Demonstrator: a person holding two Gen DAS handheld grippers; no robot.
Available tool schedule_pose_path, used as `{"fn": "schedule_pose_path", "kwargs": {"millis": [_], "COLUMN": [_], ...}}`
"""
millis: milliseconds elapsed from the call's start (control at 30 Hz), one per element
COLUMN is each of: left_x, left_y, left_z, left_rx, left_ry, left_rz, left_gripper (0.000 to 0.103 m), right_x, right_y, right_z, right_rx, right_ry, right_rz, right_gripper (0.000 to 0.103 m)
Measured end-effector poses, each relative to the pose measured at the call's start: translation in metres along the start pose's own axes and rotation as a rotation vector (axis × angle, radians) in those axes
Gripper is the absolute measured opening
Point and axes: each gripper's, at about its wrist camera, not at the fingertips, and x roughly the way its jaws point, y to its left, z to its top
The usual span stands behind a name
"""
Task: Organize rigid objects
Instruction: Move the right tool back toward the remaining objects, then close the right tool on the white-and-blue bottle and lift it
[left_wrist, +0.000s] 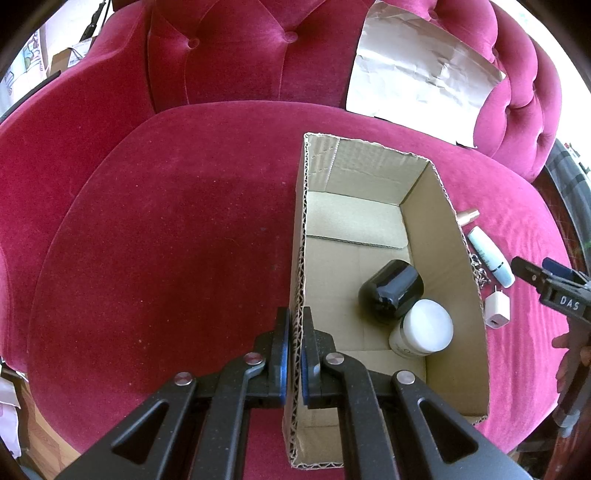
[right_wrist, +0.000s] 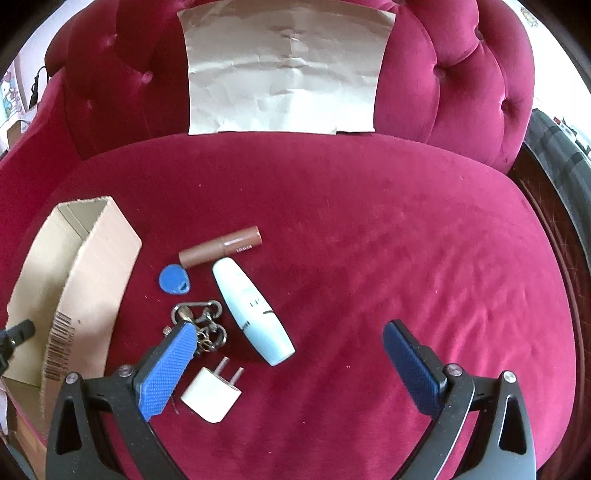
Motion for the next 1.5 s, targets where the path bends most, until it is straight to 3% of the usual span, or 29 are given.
{"fn": "schedule_pose_path", "kwargs": {"millis": [500, 667, 867, 967, 1033, 1100, 1500], "left_x": [0.002, 0.002, 0.001, 0.001, 0.001, 0.001, 0.000], "left_y": [0.004, 0.003, 0.001, 0.001, 0.000, 0.000, -0.001], "left_z": [0.001, 0.001, 0.001, 0.001, 0.000, 0.000, 0.000], "left_rx": [-0.001, -0.001, -0.004, -0.006, -0.006, -0.006, -0.006], "left_ry": [0.001, 0.001, 0.001, 0.000, 0.000, 0.000, 0.000], "left_rz": [-0.002, -0.002, -0.001, -0.001, -0.001, -0.001, 0.001], "left_gripper": [0.004, 0.004, 0.004, 0.004, 0.004, 0.004, 0.004], "right_x": [0.018, 0.025, 0.035, 0.037, 0.037, 0.035, 0.027], "right_y": [0.000, -0.001, 0.002, 0.006, 0.008, 0.011, 0.006], "right_z": [-0.001, 0.000, 0.000, 0.000, 0.000, -0.001, 0.002], "right_rx": [0.024, 0.032, 0.036, 0.026, 0.014, -0.002, 0.018], "right_ry": [0.027, 0.039, 0.061, 0.062, 0.063, 0.058, 0.063], "right_rz": [0.045, 0.060, 0.084, 0.083, 0.091, 0.089, 0.072], "right_gripper": [0.102, 0.096, 0.076, 0.061, 0.035, 0.026, 0.026]}}
